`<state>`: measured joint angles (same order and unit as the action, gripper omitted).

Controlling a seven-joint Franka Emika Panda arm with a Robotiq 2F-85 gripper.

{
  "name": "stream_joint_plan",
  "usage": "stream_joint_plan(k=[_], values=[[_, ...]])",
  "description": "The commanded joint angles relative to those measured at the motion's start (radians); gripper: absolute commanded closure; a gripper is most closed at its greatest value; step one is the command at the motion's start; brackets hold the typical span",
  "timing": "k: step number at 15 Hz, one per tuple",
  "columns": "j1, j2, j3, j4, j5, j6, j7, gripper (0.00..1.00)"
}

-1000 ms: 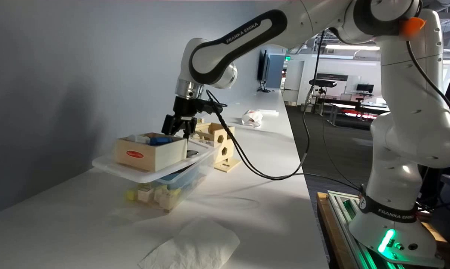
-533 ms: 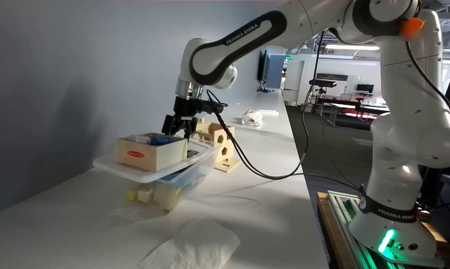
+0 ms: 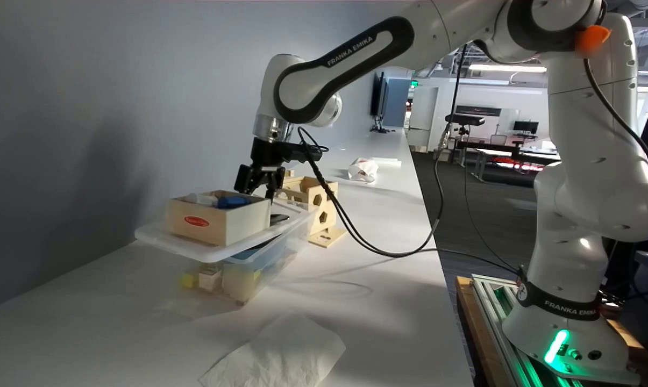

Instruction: Move the wooden cube to the left, put the paper towel on the table and put the spoon in the cube

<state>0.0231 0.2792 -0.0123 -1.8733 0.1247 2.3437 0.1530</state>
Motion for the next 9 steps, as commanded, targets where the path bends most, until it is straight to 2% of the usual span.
stream_joint_plan(k=[1,3,9], values=[[-0.016,-0.027,-0.006,-0.013,-0.016,-0.021,-0.023,0.01],[-0.022,-0.037,-0.015,-0.022,-0.033,-0.025,-0.027,0.02],[-0.041,-0.091,0.025,-0.057,0.067,0.040,-0.175,0.00]])
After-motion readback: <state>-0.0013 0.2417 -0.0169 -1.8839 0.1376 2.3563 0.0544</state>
